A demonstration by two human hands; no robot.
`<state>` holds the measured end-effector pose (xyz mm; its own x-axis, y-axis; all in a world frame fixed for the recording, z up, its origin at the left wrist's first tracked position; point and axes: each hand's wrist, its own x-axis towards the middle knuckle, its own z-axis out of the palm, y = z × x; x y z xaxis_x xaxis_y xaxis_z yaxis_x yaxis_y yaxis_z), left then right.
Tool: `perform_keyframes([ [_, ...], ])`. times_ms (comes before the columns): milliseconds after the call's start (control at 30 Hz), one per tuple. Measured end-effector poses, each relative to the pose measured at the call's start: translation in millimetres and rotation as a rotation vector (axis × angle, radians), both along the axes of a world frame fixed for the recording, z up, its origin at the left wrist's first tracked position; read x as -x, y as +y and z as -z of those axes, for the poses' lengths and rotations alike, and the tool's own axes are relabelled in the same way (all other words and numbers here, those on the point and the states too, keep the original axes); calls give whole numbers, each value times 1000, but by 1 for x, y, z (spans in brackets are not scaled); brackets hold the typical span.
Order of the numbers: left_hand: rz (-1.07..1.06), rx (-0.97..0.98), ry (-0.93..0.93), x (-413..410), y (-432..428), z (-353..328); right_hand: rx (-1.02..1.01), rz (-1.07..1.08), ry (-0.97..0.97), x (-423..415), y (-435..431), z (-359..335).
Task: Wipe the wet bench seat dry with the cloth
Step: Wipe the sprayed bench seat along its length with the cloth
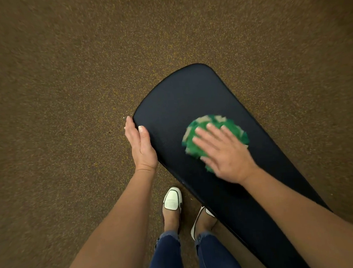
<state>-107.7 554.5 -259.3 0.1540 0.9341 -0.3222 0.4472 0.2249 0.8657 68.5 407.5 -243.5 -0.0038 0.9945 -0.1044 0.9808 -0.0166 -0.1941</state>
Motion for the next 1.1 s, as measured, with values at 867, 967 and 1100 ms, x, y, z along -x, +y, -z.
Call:
perform_keyframes([
  [867, -16, 43, -83, 4, 4, -3, 34, -769, 61, 6, 19, 3],
  [967, -35, 44, -91, 2, 4, -1, -5, -476, 38, 11, 58, 6],
  [1100, -63, 52, -127, 2, 3, 1, -34, -63, 61, 52, 66, 3],
])
